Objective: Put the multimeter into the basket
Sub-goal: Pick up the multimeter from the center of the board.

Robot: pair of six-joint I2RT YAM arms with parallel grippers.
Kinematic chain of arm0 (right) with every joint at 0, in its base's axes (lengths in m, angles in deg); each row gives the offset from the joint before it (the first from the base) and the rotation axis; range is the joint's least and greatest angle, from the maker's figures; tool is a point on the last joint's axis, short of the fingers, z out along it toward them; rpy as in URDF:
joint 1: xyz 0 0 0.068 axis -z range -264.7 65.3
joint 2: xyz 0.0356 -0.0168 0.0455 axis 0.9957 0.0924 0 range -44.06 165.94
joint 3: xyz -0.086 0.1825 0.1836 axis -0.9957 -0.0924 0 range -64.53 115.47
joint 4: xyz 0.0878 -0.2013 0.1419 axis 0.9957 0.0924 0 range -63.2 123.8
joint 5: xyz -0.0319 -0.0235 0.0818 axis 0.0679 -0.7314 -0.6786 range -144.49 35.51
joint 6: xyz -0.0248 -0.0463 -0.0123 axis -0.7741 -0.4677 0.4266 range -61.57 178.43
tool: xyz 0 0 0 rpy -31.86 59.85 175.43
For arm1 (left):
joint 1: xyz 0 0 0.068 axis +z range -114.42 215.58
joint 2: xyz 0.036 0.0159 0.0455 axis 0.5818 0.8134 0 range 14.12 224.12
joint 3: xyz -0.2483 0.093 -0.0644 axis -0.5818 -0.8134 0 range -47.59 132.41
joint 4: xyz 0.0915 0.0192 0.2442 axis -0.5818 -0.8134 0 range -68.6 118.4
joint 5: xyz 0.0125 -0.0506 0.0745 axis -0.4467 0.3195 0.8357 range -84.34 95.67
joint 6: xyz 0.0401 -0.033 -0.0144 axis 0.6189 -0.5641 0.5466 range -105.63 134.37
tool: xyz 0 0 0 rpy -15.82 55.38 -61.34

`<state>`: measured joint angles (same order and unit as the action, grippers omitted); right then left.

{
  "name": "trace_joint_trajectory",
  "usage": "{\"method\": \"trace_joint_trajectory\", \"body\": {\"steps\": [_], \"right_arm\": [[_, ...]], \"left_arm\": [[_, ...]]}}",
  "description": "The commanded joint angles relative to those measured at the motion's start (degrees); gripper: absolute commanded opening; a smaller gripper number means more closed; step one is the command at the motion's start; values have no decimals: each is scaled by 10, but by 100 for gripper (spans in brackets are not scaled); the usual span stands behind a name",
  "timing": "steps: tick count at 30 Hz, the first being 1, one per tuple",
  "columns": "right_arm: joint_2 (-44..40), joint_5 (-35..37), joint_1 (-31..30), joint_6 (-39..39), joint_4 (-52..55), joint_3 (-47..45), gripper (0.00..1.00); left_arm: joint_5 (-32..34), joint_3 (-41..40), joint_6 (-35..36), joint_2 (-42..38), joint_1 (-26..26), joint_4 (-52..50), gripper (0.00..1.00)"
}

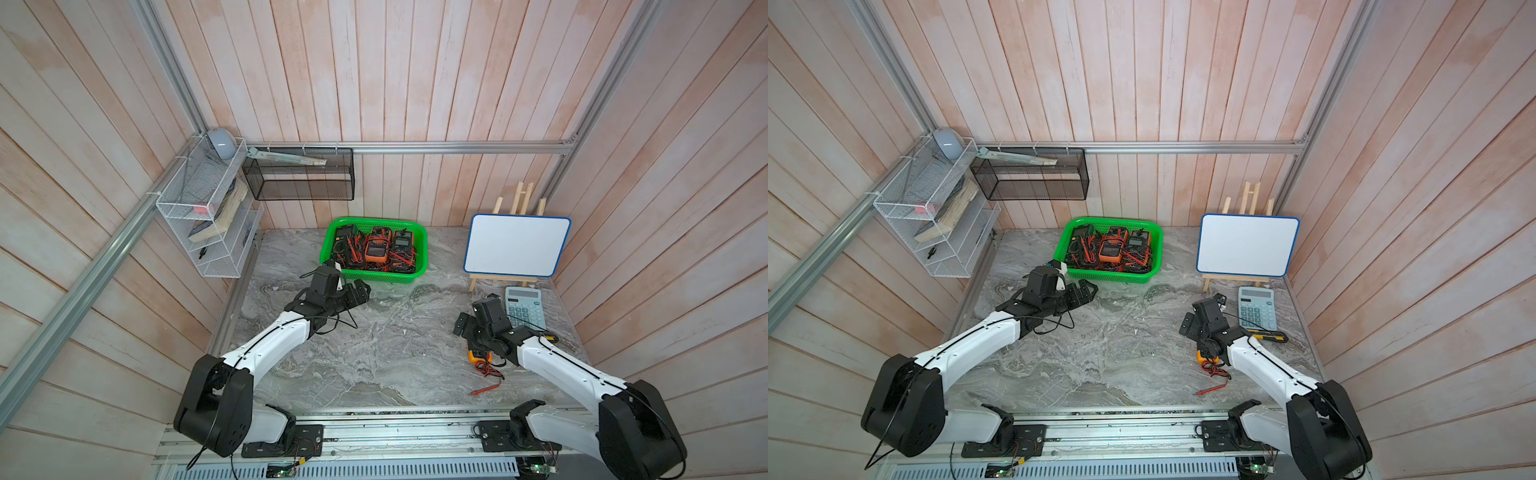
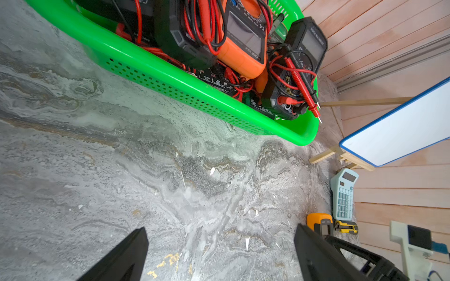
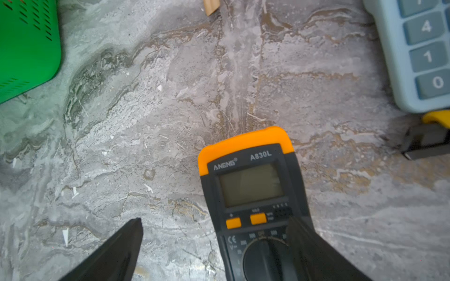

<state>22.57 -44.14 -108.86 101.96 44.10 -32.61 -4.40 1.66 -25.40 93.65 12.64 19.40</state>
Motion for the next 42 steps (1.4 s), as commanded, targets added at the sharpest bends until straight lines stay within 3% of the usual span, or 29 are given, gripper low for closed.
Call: {"method": "trace_joint_trajectory", "body": {"steps": [1,20,30,36,42], "right_arm": [[-10,20,3,19,46,-14,98],[-25,38,5,13,81,-16,98],[37,7,5,-12,52,-22,98],[55,-11,5,-28,36,-15,80],[49,-31,3,-44,26,-2,44]], "left_arm": [[-6,14,-3,8,-3,15,100],[-21,17,-8,33,-3,32,100],[-24,23,-5,42,-3,34,100],[-16,22,-5,37,-2,30,99],[-6,21,-5,29,6,21,100]]}}
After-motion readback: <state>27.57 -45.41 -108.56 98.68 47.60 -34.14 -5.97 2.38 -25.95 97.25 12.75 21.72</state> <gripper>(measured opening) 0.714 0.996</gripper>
